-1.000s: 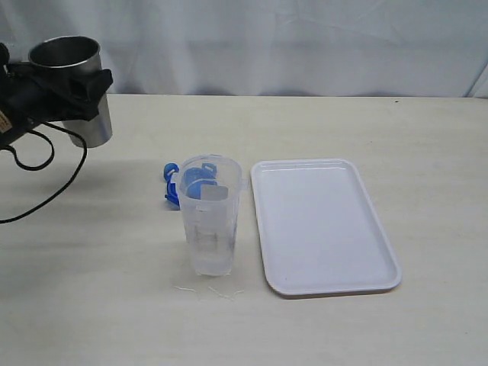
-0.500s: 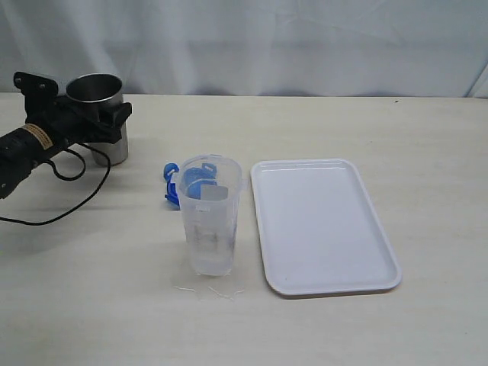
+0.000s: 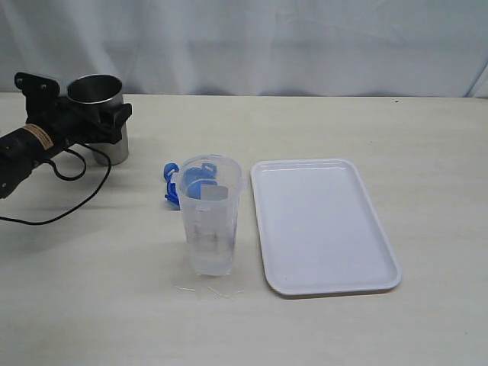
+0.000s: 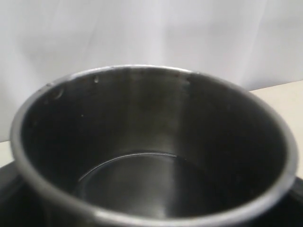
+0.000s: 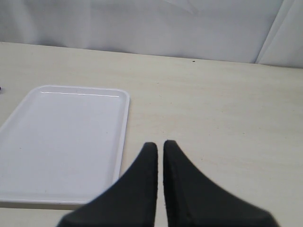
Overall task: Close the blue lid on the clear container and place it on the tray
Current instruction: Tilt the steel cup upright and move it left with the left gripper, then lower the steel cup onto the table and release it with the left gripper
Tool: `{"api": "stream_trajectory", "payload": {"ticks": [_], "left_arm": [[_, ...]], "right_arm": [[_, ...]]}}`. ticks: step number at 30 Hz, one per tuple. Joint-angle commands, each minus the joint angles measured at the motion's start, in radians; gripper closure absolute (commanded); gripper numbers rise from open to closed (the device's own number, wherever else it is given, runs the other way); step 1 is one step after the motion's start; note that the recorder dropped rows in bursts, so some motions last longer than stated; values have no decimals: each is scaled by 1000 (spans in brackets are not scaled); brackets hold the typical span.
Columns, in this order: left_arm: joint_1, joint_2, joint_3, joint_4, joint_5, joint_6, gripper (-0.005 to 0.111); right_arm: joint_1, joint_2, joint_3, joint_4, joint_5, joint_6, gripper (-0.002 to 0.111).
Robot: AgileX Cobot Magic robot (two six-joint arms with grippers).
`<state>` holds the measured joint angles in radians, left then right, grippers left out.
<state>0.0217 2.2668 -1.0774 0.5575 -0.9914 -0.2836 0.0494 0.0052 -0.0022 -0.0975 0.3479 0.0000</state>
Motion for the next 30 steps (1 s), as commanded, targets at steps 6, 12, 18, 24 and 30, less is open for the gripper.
{"api": "stream_trajectory", "payload": {"ticks": [6,12,18,24,30], "left_arm": [[2,-10,-12,-18,23,0,29],[2,-10,-12,-16,78,-4,23],[2,-12,20,-16,77,-8,23],[3,-12,69,-21,61,1,23],[2,-14,136,-23,44,1,23]], "right_arm": [[-3,-5,2,8,-2,0,104],[-3,-5,2,8,-2,0,104],[-3,-5,2,8,-2,0,104],[-3,-5,2,8,-2,0,104],[-3,-5,2,8,-2,0,104]]}}
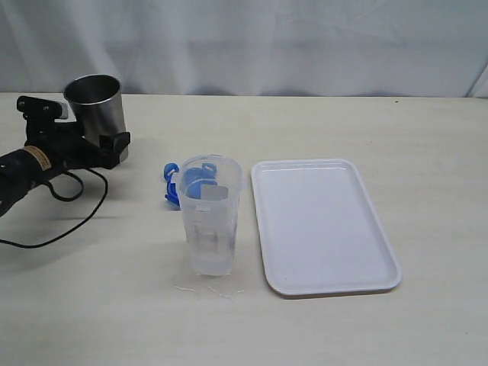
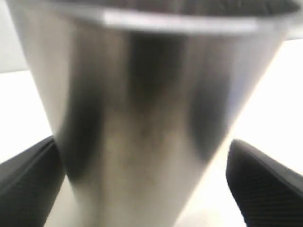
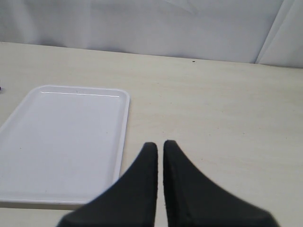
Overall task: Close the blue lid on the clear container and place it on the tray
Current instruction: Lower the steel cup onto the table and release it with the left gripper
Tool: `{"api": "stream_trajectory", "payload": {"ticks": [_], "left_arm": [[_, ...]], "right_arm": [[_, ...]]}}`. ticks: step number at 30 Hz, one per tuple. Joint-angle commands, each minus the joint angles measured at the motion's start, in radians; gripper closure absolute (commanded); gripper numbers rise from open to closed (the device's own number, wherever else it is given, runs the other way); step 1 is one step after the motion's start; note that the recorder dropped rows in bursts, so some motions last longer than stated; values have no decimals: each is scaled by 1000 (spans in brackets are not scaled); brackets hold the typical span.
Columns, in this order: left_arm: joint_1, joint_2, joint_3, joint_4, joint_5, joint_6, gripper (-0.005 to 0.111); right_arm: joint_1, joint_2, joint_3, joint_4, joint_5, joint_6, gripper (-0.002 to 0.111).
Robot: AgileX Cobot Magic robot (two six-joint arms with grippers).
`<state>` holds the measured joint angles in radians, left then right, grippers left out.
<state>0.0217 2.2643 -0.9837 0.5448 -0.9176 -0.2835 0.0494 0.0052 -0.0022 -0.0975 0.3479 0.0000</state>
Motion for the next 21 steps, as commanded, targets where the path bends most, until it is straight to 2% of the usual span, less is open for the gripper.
{"api": "stream_trajectory", "payload": {"ticks": [1,9,17,21], "left_arm": [[2,-11,60,-15,-42,1,23],[2,-46,213,-49,-140,1,23],[2,-172,341,-36,-146,-2,23],[0,-238,387,28,-149,-44,23]], "right_arm": [[-3,-5,2,8,-2,0,104],[-3,-5,2,8,-2,0,104],[-3,-5,2,8,-2,0,104],[-3,-5,2,8,-2,0,104]]}}
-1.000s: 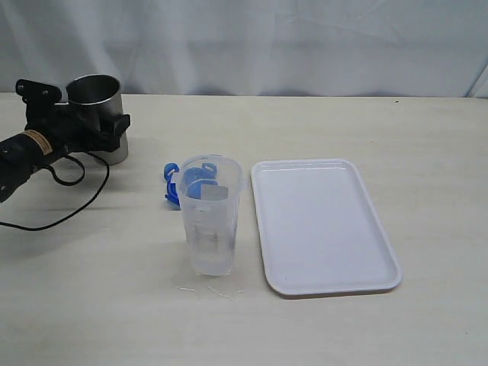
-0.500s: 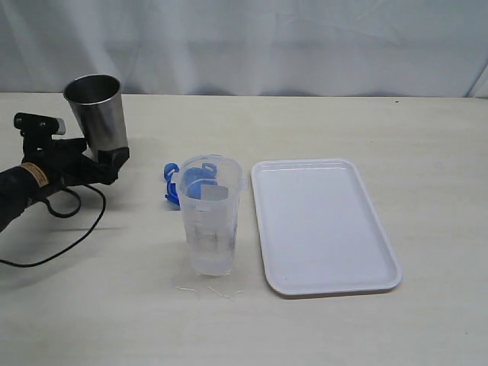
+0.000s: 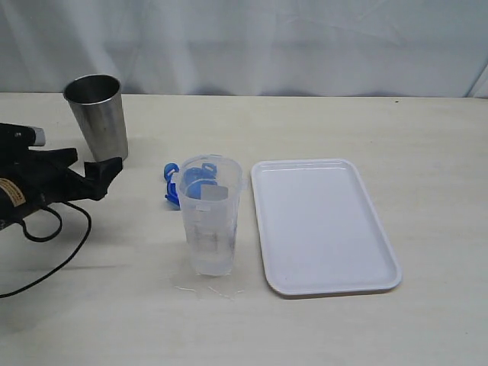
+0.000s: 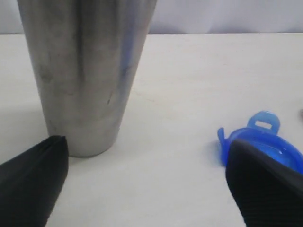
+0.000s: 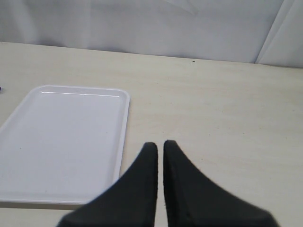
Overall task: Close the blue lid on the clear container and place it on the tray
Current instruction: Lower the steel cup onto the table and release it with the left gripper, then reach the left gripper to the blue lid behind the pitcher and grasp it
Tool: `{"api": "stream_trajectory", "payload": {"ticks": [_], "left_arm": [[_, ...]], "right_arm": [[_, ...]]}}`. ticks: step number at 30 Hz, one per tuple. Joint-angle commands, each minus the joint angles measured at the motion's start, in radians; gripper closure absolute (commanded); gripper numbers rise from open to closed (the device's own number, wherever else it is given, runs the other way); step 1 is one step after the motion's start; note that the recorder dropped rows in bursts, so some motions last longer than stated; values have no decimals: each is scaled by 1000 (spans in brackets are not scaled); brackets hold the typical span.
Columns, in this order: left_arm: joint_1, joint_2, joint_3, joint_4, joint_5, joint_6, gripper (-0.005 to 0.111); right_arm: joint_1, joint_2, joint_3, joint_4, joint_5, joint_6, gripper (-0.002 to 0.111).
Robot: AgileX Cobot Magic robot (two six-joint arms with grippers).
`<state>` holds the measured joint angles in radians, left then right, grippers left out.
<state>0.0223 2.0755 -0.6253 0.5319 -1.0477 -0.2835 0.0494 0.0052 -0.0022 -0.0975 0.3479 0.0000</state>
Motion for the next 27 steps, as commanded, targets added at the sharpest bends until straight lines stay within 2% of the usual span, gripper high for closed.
{"api": "stream_trajectory", "payload": {"ticks": [1,3,8,9,12,14,17,20,23,27], "left_arm": [[-1,-69,35,106,-17,-89,23],[-1,-79,35,183,-20,-194,23],[-13,-79,35,237,28,-267,23],[-33,-79,33,237,42,-267,24],[-133,-79,2,237,137,-184,41],[-176,-79,-24,237,146,-149,48],[-192,-79,-63,233,162,-151,48],[-208,-79,-110,236,247,-253,48],[-242,-79,-161,236,320,-328,48],[-294,-79,-224,232,383,-342,48]], "right_arm": [[-3,-5,2,8,-2,0,104],[-3,-5,2,8,-2,0,104],[-3,-5,2,8,-2,0,104],[-3,-5,2,8,-2,0,104],[-3,-5,2,8,-2,0,104],[-3,-5,2,8,-2,0,104],[-3,-5,2,8,-2,0,104],[-3,-5,2,8,-2,0,104],[-3,-5,2,8,-2,0,104],[-3,-5,2,8,-2,0,104]]}}
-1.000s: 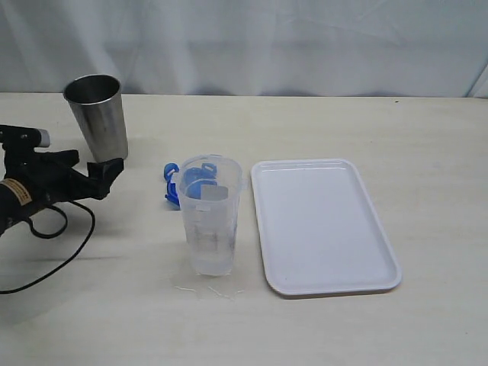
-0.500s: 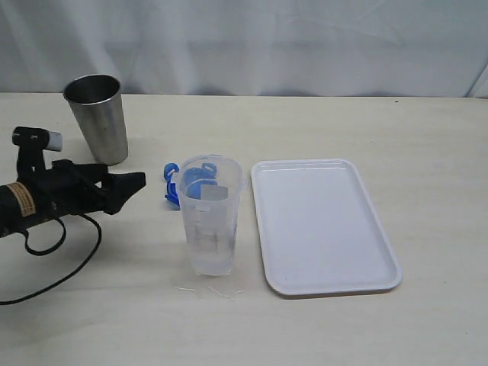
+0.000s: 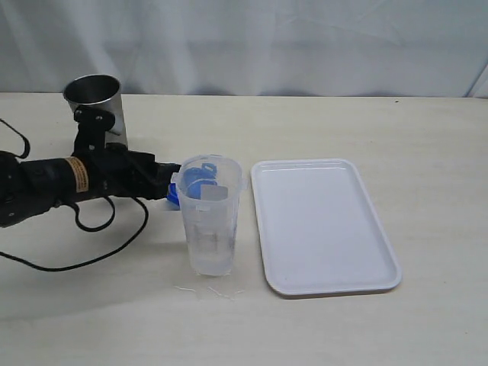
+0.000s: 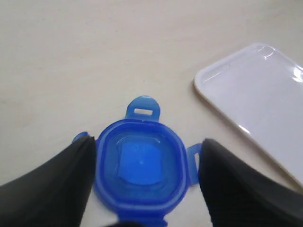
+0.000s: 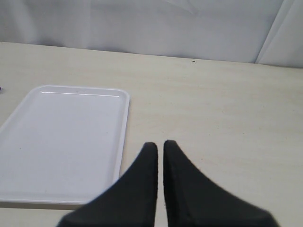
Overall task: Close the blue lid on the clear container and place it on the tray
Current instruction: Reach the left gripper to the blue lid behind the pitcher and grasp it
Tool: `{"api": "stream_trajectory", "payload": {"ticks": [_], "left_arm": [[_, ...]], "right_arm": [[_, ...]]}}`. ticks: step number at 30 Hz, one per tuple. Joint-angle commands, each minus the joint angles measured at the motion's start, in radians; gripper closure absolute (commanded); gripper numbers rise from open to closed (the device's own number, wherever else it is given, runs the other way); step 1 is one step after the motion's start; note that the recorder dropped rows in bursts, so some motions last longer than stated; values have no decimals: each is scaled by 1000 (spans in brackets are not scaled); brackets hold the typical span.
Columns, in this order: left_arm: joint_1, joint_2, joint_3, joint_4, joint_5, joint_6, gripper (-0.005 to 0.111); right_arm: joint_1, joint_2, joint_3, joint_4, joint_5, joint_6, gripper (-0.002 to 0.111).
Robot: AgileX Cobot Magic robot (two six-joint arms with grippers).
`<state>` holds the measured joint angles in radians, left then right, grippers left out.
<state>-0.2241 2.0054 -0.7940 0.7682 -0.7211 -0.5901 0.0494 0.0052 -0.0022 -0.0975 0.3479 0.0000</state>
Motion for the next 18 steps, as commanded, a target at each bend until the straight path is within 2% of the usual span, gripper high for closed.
{"api": "stream_trajectory", "payload": {"ticks": [1,4,8,15,18], "left_arm": [[-57,-8,-73,-7,90,-40,48],[-73,-8,-123,-28,209,-40,48],[-73,-8,-151,-53,301,-44,48],[-73,3,-151,-103,320,-104,48],[-73,51,-168,-99,316,-163,59]], "right_arm": [[-3,-5,2,8,-2,0,104],[-3,-5,2,8,-2,0,104],[-3,-5,2,8,-2,0,104],[-3,-5,2,8,-2,0,104],[-3,-5,2,8,-2,0,104]]}}
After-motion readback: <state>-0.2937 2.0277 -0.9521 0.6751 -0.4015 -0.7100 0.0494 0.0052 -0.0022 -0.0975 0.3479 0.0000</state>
